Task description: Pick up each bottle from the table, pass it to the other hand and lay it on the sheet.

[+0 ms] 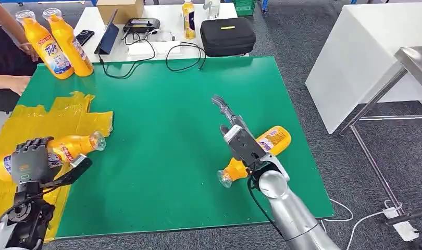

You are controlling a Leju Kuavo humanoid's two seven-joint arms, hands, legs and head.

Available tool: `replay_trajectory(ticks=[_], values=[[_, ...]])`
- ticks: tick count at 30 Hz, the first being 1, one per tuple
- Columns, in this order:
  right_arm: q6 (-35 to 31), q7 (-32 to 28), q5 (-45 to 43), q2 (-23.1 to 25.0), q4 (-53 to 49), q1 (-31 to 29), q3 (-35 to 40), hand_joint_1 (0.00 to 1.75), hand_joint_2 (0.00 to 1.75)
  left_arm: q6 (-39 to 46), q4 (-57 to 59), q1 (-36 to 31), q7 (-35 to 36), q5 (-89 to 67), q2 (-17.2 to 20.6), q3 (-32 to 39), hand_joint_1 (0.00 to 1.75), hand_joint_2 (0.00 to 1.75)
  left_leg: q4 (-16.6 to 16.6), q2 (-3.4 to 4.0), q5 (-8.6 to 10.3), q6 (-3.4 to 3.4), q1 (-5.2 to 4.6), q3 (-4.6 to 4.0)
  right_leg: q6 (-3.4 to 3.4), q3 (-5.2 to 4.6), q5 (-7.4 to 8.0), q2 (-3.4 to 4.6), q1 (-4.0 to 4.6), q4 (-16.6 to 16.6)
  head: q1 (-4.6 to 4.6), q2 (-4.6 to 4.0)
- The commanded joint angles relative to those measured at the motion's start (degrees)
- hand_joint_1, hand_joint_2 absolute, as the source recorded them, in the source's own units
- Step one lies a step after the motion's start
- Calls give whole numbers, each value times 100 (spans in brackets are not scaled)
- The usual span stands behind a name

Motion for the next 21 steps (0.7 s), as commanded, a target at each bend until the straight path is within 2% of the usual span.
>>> replay_trajectory(ticks=[1, 2, 10, 13, 21], values=[[38, 14, -25, -65, 287, -168, 209, 0, 0, -11, 770, -364, 533, -185, 234, -706, 0, 0, -6, -3, 0, -10, 7, 14, -6, 19, -2, -11, 7, -8, -2, 0], [34, 5, -21, -85, 278, -137, 224, 0, 0, -11, 550, -277, 816, -185, 300, -1055, 0, 0, -6, -7, 2, -8, 4, 10, -5, 14, -2, -14, 3, -6, -2, 0], [34, 5, -21, -85, 278, -137, 224, 0, 0, -11, 550, -277, 816, -185, 300, -1055, 0, 0, -11, -7, 1, -13, 10, 20, -9, 27, -2, -17, 10, -15, 0, 0], [24, -59, -4, -113, 200, -55, 266, 0, 0, -11, 576, -213, 1408, -185, 442, -1635, 0, 0, -7, 0, -1, -10, 9, 16, -7, 20, -1, -8, 9, -10, 0, 0], [-204, -298, 318, -476, -701, 402, 464, 0, 0, -11, -254, 435, 1402, -156, 363, -1185, 0, 0, -8, 6, -5, -7, 6, 14, -4, 16, -4, -2, 5, -9, 0, 0]])
